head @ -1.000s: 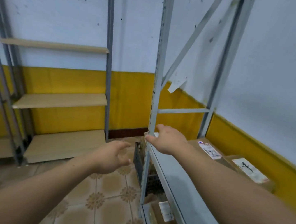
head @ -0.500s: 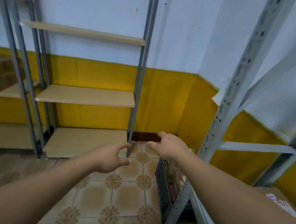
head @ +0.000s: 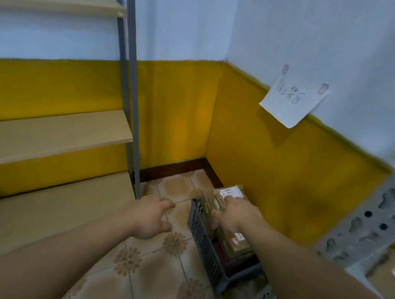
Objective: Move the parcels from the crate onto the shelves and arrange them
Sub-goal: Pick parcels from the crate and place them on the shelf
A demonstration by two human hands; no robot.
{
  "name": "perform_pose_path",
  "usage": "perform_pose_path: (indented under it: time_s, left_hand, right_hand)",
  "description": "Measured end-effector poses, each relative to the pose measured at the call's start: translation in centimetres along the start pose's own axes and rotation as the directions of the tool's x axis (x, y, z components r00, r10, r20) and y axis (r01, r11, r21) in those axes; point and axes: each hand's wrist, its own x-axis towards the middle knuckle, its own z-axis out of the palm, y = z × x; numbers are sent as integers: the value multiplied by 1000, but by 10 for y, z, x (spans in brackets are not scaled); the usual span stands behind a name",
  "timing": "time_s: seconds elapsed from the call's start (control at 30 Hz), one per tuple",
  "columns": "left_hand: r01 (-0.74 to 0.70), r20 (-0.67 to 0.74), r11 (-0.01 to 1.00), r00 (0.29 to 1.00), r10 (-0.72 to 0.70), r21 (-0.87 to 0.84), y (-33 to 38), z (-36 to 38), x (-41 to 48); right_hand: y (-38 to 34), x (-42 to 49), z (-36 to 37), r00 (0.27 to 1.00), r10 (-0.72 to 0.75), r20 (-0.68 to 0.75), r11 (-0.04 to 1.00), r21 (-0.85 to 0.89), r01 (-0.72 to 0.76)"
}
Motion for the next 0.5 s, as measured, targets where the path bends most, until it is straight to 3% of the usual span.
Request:
perform_pose_path:
  time_s: [0.17,0.37,0.5]
  left_hand:
    - [-92,116,992,990,82,90,-7,-12,101]
    - [-197,249,971,955,160,136,-18,-21,203]
    - [-289,350,952,906,237,104,-16,-25,275]
  right_hand:
    - [49,128,70,961,273,47,948,158,-277]
    - [42,139,41,959,220,177,942,216,-256]
    - [67,161,35,925,322,199,901,235,-364]
